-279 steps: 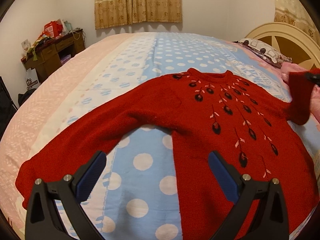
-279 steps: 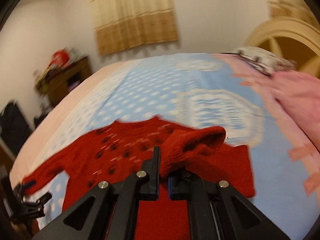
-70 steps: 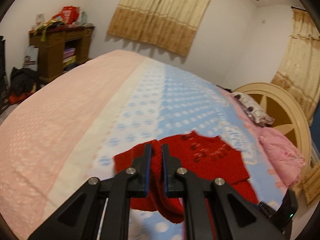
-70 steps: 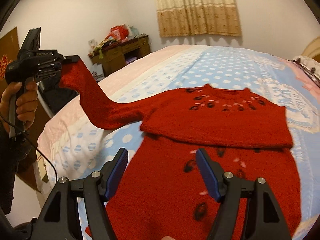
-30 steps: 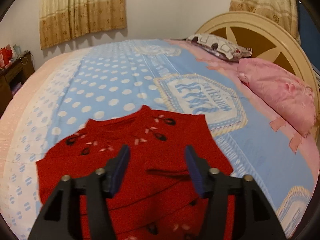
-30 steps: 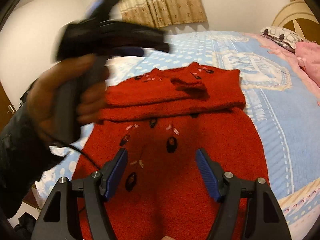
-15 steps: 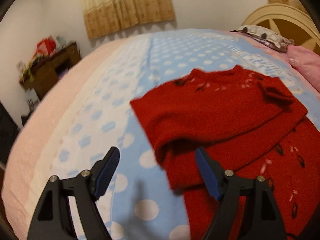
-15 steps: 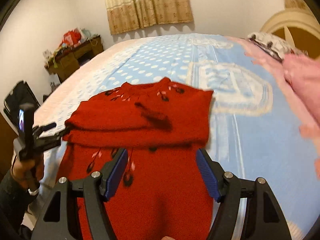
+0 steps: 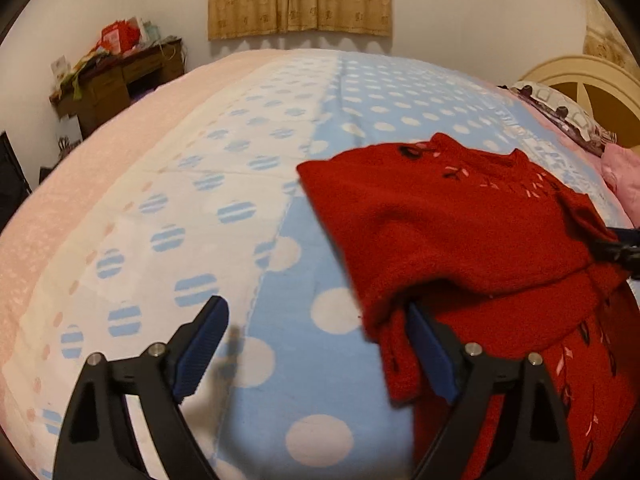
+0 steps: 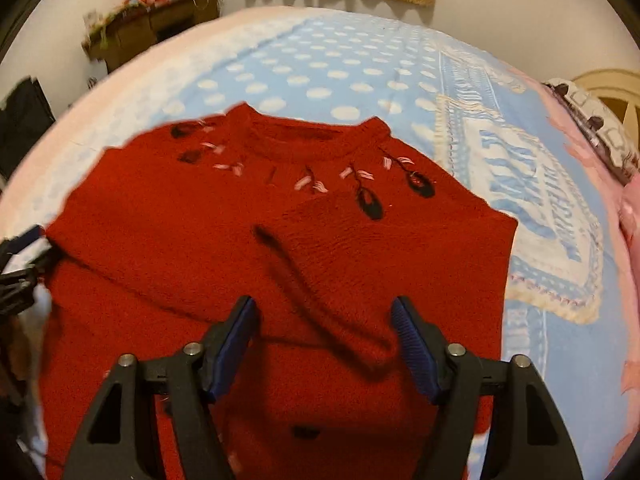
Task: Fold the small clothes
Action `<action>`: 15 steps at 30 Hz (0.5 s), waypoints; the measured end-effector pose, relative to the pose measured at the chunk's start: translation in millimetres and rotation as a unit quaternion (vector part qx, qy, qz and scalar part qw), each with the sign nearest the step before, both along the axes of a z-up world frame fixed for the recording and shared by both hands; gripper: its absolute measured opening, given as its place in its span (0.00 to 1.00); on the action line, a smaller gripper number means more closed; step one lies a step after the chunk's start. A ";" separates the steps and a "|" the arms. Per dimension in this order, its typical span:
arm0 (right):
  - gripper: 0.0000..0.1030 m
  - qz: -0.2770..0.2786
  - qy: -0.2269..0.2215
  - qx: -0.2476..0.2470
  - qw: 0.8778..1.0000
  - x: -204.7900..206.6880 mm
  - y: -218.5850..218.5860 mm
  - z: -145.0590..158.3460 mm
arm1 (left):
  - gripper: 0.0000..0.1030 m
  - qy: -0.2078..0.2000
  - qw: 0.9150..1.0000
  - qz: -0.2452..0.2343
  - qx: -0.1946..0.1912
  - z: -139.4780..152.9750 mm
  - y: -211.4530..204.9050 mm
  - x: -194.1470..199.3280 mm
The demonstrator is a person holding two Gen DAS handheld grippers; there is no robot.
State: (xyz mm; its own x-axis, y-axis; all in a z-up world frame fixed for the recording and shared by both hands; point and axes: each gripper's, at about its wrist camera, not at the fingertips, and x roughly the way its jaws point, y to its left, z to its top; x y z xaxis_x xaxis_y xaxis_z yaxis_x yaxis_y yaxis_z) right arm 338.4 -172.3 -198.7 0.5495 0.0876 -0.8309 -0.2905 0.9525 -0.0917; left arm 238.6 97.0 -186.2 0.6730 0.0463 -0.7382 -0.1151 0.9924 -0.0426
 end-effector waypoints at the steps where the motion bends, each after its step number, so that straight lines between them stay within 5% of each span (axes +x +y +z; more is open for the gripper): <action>1: 0.40 -0.005 0.000 0.001 1.000 3.2 -2.6 -1.5 | 0.89 0.001 1.000 -0.001 -0.002 -3.5 0.2 0.4; 4: 0.12 -0.020 -0.002 0.028 0.999 7.4 -16.4 0.8 | 0.91 -0.008 1.000 0.001 -0.002 -5.8 -0.6 -1.1; 15: 0.09 -0.071 -0.024 0.146 0.987 -7.4 -70.2 27.0 | 0.99 -0.003 1.000 0.016 -0.013 -10.4 5.6 2.5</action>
State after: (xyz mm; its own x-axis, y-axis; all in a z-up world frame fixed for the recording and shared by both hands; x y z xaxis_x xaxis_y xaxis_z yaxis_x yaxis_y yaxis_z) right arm 331.1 -242.4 -171.7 0.6117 0.2388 -0.7542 -0.1551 0.9711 0.1816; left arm 241.1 102.6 -196.6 0.6752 0.0493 -0.7360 -0.1474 0.9867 -0.0691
